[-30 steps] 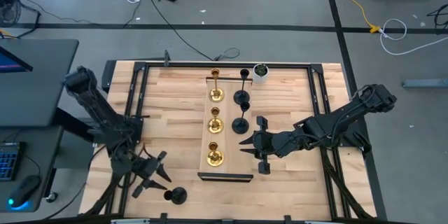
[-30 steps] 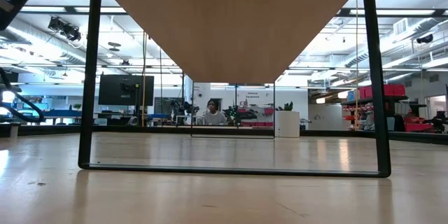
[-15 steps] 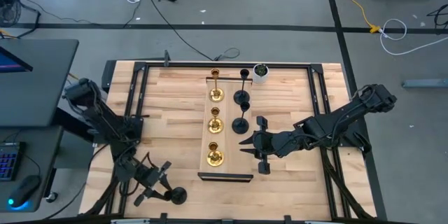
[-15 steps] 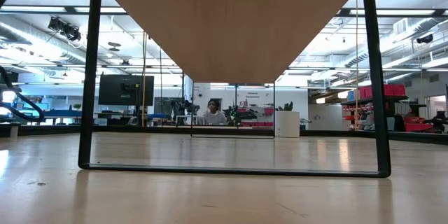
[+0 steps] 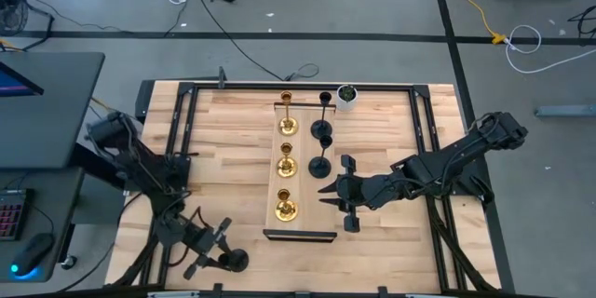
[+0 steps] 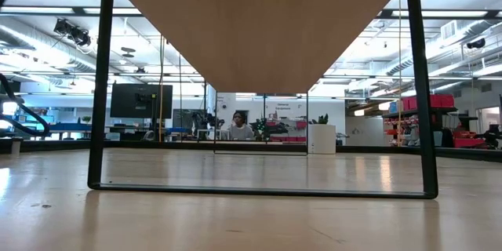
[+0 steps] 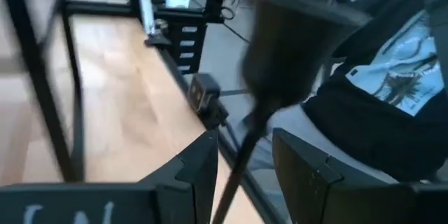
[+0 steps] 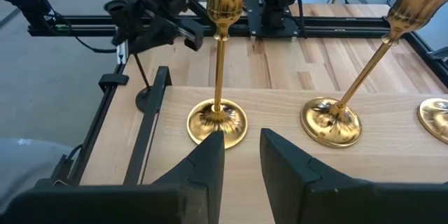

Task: Pick & Place candle stick holders
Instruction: Put the black candle holder on the shelf

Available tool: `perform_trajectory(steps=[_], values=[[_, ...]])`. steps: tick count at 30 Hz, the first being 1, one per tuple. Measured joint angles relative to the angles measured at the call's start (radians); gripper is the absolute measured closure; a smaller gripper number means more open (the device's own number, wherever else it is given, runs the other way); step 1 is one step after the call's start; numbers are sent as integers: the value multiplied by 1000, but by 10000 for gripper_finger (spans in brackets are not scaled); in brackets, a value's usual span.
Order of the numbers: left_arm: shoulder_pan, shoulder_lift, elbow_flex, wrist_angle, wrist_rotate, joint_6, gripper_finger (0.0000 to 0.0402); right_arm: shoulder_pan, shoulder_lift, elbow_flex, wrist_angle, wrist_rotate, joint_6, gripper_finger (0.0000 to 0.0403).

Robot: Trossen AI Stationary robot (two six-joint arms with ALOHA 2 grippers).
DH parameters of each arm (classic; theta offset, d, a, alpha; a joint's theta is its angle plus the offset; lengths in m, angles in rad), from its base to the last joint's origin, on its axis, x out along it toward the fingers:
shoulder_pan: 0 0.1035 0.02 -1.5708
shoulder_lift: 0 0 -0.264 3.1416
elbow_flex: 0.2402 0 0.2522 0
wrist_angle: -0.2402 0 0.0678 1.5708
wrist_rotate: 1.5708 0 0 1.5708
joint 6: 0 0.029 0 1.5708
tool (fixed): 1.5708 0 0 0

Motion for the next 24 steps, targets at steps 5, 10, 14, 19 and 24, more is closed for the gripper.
perform_trajectory(steps=[5,10,14,19,24], values=[[3,40,48,-3,21,63,290,0,0,0,0,0,-18,308],[7,63,64,-6,-8,108,357,0,0,0,-1,0,-27,308],[18,61,65,-14,-62,109,391,0,0,0,-6,1,-49,308],[39,61,65,-13,-81,106,394,0,0,0,-14,1,-53,308],[52,61,64,11,-120,101,395,0,0,0,-46,2,-53,308]])
